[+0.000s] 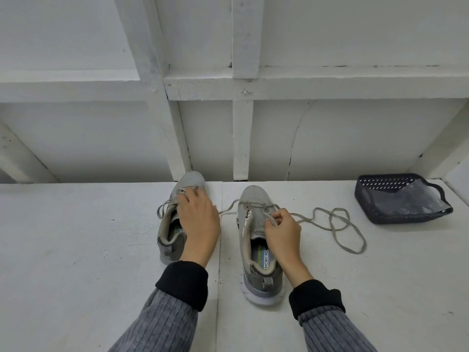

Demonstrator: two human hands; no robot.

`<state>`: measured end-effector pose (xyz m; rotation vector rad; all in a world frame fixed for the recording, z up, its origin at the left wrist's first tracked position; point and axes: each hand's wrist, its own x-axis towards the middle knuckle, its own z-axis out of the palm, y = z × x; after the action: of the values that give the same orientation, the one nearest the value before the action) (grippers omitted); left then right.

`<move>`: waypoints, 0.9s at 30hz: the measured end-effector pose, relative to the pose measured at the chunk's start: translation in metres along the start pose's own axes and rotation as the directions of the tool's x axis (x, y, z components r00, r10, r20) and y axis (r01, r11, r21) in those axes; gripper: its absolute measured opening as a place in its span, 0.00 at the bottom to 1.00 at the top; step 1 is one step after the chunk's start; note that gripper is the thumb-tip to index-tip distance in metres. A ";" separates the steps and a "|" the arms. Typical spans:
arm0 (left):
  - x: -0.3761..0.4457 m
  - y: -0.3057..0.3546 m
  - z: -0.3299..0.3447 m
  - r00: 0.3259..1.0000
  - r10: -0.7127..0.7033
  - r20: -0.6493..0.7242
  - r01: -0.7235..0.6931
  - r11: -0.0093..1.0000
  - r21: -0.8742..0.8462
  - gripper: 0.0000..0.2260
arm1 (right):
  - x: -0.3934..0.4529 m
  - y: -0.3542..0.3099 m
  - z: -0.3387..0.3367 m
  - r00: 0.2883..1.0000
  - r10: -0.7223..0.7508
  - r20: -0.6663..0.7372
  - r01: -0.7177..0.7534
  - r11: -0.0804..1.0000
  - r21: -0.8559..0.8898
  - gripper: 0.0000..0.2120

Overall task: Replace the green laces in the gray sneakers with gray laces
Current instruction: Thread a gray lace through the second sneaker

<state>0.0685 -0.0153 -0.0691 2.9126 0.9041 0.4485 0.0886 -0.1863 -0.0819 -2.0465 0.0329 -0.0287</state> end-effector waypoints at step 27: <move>-0.006 -0.132 -0.021 0.979 -0.098 0.180 0.131 0.975 -0.178 0.26 | -0.011 -0.021 0.027 0.999 0.013 -0.035 -0.007 0.988 0.157 0.06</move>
<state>-0.0144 0.0898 -0.0692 2.6619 0.9429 0.2569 0.0788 -0.1521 -0.0758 -1.8878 0.0621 -0.0602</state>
